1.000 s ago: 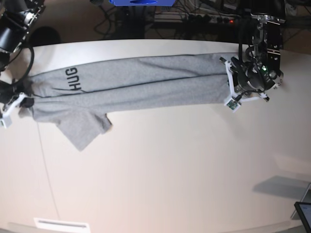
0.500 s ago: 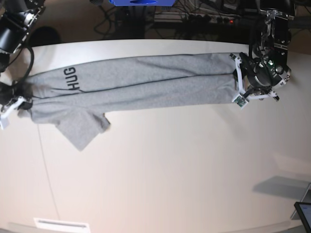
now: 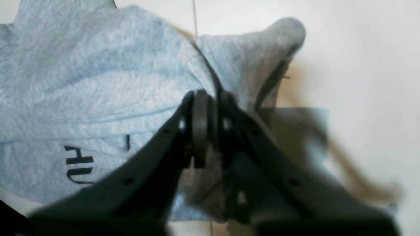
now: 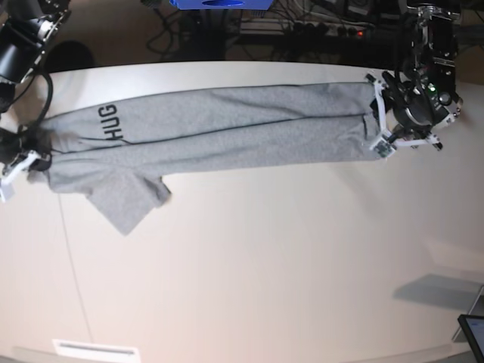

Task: Fold the T-shirt properly
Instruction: 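Open the left gripper to release the folded edge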

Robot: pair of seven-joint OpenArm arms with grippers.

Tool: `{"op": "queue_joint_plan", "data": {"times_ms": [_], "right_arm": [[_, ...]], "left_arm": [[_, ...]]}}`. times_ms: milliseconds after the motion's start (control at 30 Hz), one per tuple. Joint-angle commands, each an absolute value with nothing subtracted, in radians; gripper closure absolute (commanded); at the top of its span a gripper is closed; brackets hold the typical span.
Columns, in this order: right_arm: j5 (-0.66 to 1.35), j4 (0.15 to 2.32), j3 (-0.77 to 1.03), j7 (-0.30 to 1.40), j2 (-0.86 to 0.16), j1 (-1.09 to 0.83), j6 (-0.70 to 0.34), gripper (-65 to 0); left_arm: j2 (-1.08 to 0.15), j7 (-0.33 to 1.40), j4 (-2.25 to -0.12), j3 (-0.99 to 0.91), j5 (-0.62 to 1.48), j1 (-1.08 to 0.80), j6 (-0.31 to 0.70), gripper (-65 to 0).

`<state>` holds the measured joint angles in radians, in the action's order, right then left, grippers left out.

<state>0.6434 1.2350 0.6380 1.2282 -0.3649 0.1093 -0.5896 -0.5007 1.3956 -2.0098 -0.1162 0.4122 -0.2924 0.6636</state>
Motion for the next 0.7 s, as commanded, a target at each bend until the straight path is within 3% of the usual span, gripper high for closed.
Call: {"op": "queue_joint_plan", "data": {"times_ms": [0, 133, 333, 667], "right_arm": [[0.654, 1.251, 0.668, 1.214, -0.387, 0.122, -0.588, -14.5], [0.653, 1.254, 0.783, 1.222, -0.387, 0.120, -0.588, -24.7], [0.653, 1.259, 0.792, 1.222, -0.400, 0.122, -0.588, -25.1], [0.651, 1.259, 0.792, 1.213, -0.430, 0.125, -0.588, -25.1]], "left_arm": [[-0.503, 1.396, -2.029, -0.170, 0.406, -0.283, 0.698, -26.9], [-0.460, 1.396, -2.031, -0.285, 0.406, -0.277, 0.698, -27.2], [-0.406, 1.396, -2.026, -0.407, 0.512, -0.243, 0.698, -26.9], [-0.377, 1.396, -2.008, -0.410, 0.513, -0.143, 0.698, -26.5]]}}
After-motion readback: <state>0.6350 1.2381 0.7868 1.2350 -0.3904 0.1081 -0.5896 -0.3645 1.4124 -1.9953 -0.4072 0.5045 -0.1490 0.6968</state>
